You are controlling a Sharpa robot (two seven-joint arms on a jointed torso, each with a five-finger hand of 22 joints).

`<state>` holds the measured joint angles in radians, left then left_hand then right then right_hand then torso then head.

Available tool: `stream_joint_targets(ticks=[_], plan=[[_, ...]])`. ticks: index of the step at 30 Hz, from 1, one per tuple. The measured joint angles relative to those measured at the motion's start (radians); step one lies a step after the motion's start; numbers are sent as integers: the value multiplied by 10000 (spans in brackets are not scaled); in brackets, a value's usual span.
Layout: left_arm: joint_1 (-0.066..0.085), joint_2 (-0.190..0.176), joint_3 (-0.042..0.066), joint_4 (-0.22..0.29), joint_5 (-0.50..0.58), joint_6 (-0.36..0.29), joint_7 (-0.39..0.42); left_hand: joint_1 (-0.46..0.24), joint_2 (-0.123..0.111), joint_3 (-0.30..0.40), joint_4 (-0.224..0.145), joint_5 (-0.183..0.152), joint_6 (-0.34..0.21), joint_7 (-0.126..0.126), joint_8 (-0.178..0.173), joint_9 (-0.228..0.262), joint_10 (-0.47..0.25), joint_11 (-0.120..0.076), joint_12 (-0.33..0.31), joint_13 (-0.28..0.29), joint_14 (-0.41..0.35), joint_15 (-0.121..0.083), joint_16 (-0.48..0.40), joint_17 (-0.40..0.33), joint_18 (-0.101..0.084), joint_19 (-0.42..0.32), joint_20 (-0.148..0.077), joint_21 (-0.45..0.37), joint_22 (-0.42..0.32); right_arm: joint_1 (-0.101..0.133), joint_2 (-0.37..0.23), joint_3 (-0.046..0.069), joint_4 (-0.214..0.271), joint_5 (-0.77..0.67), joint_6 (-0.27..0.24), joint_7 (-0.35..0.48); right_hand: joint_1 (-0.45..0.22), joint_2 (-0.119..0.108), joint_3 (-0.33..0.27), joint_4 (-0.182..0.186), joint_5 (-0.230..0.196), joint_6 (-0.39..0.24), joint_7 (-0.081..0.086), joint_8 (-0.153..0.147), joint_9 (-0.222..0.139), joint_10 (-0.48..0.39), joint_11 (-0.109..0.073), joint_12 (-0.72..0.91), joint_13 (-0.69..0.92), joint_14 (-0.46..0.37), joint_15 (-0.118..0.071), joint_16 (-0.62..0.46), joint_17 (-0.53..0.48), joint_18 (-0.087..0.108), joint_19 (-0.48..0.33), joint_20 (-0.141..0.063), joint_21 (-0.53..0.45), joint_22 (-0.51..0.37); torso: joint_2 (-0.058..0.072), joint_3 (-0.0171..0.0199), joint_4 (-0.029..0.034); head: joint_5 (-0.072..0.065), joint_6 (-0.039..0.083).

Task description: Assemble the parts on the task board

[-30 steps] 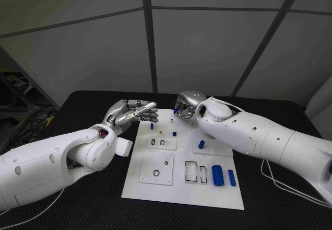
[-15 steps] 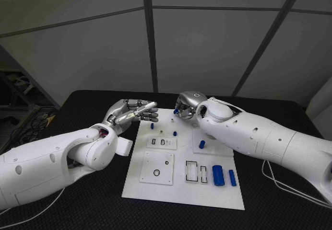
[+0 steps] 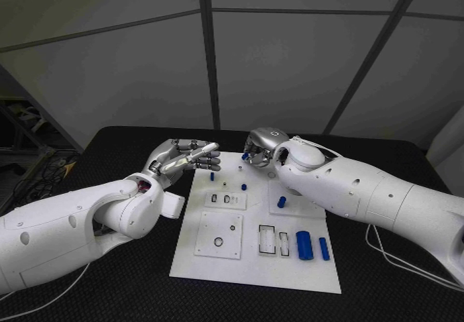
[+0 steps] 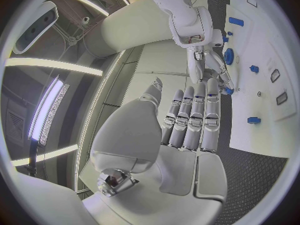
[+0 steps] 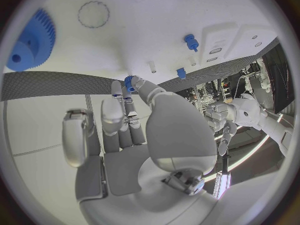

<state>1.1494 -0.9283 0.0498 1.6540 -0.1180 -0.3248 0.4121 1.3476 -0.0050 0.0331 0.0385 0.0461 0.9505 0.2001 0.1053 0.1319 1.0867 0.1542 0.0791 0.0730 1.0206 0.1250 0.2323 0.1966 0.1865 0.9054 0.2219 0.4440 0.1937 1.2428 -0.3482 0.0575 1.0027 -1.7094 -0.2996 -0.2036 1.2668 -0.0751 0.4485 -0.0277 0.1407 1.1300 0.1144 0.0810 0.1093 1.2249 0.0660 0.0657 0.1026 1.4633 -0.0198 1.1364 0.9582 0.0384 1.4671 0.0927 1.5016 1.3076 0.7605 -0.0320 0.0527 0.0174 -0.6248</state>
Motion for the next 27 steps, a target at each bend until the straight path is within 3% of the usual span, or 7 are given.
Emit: stream_joint_targets(ticks=[2,5,7,12,14,27], plan=[[0,0,0,0,0,1,-2,0,0,0,0,0,0,0,0,0,0,0,0,0,0,0,0,0,0,0,0,0,0,0,9,0,-5,0,0,-2,0,0,-23,35,0,-18,17,-31,4,-164,26,-42,-23,0,0,-74,-96,0,0,0,-61,0,2,0,0,-4,-3],[0,0,0,0,0,3,-4,0,0,0,0,0,0,0,0,0,0,0,0,0,0,0,0,0,0,0,0,0,0,0,34,-1,-37,0,9,-9,-37,-65,-17,115,0,-195,162,-129,350,-417,93,-49,-71,-12,12,-179,-253,0,-78,74,-141,0,4,-2,0,-11,-19],[1,0,0,0,0,4,-6,0,0,0,0,0,0,0,0,0,0,0,1,0,0,0,0,-1,0,0,0,0,0,-1,53,-2,-68,0,18,-13,-22,-131,9,142,6,-429,230,-169,354,-634,172,-49,-120,-56,103,-301,-411,0,-186,83,-214,0,4,-4,5,-12,-24],[1,-12,0,3,0,6,-9,0,0,-3,-3,0,0,0,0,1,0,0,1,0,-23,-23,4,6,0,0,0,0,-1,-5,81,-3,-169,10,39,-41,16,-361,-60,263,-40,-1423,547,-176,26,-1313,417,-49,-242,-231,313,-715,-982,10,-582,290,-544,-118,5,-8,12,-15,-34],[2,-21,0,7,0,8,-10,0,0,-28,-28,0,0,0,0,1,0,0,1,0,-38,-38,41,23,1,0,0,0,-1,-5,85,-3,-193,26,47,-51,55,-444,-144,305,-101,-1741,644,-176,-84,-1540,503,-49,-287,-251,397,-855,-1187,161,-670,379,-657,-301,5,-11,12,-6,-46],[3,-36,0,-2,0,27,-18,0,0,-28,-28,0,0,0,-41,1,0,-1,-34,-4,-38,-37,41,31,0,0,0,0,7,-4,38,-3,31,137,64,-57,55,-444,-244,329,-101,-1849,703,-176,-139,-1622,554,-49,-298,-250,396,-907,-1319,160,-699,410,-691,-441,3,-11,13,31,-79]])
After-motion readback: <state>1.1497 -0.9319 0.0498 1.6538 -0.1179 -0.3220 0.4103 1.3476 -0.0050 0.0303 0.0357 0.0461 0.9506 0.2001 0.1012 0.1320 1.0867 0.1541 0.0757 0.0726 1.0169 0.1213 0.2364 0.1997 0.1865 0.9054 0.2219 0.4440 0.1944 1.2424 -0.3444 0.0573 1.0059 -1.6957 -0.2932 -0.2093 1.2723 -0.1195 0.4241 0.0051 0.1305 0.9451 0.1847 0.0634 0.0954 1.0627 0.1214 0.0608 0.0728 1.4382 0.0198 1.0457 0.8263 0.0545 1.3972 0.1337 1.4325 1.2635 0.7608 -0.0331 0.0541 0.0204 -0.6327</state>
